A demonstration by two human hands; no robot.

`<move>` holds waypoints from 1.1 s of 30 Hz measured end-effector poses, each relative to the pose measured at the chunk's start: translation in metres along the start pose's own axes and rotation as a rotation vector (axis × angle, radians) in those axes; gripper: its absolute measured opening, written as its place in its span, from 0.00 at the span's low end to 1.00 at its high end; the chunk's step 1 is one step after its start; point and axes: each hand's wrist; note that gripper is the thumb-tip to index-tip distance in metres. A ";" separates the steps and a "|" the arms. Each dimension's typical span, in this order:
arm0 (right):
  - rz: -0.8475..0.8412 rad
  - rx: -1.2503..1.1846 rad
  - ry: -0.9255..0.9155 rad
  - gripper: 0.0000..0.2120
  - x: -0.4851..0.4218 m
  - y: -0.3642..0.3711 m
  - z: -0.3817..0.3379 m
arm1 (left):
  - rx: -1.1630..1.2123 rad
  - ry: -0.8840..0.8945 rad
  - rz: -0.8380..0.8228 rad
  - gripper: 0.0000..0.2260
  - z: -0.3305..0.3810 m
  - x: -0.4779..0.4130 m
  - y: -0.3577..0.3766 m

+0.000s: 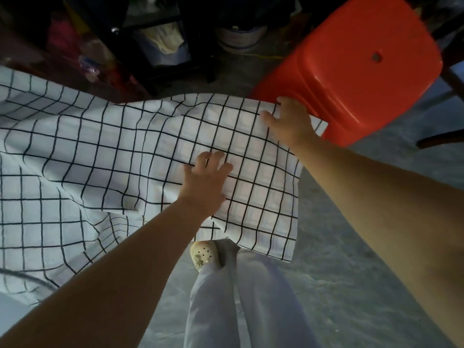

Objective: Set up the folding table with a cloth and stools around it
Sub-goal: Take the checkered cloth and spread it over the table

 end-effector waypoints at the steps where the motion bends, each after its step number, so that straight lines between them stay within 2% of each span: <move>1: -0.040 0.062 -0.010 0.27 -0.009 -0.001 -0.001 | 0.008 0.001 0.007 0.32 0.000 0.000 0.001; 5: -0.182 0.264 -0.057 0.26 -0.036 -0.007 0.000 | -0.014 0.002 0.012 0.32 -0.002 -0.001 0.002; 8: -0.374 0.212 -0.024 0.26 -0.049 -0.021 0.001 | -0.019 -0.002 0.003 0.32 -0.002 -0.001 0.001; 10: -0.431 0.116 -0.005 0.24 -0.056 -0.033 0.000 | -0.026 -0.004 0.011 0.32 -0.001 0.000 0.000; 13: -0.418 -0.030 0.018 0.20 -0.060 -0.049 -0.002 | -0.024 -0.015 0.012 0.32 -0.001 0.000 -0.001; 17: -0.389 -0.101 -0.056 0.13 -0.058 -0.060 -0.001 | -0.019 -0.009 0.044 0.34 -0.002 0.000 0.001; 22: -0.230 -0.161 -0.191 0.07 -0.039 -0.071 -0.003 | 0.009 0.004 0.023 0.36 -0.002 0.004 0.002; 26: -0.140 -0.140 -0.285 0.03 -0.015 -0.083 -0.007 | 0.074 0.011 -0.029 0.31 0.003 0.003 -0.013; 28: -0.093 -0.131 -0.323 0.02 -0.002 -0.087 -0.011 | 0.209 0.003 0.066 0.26 -0.001 -0.003 -0.032; 30: -0.047 -0.147 -0.344 0.02 0.010 -0.093 -0.015 | 0.317 0.022 0.270 0.20 -0.009 -0.010 -0.061; 32: -0.013 -0.184 -0.363 0.02 0.023 -0.100 -0.019 | 0.367 0.018 0.466 0.19 -0.020 -0.022 -0.089; 33: -0.003 -0.196 -0.377 0.02 0.030 -0.103 -0.021 | 0.380 0.014 0.511 0.21 -0.025 -0.028 -0.102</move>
Point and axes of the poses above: each hand's wrist, its own x-axis away from the middle knuckle, its own y-axis out of the palm, z = x × y, and after that the axes turned 4 degrees about x, right-handed
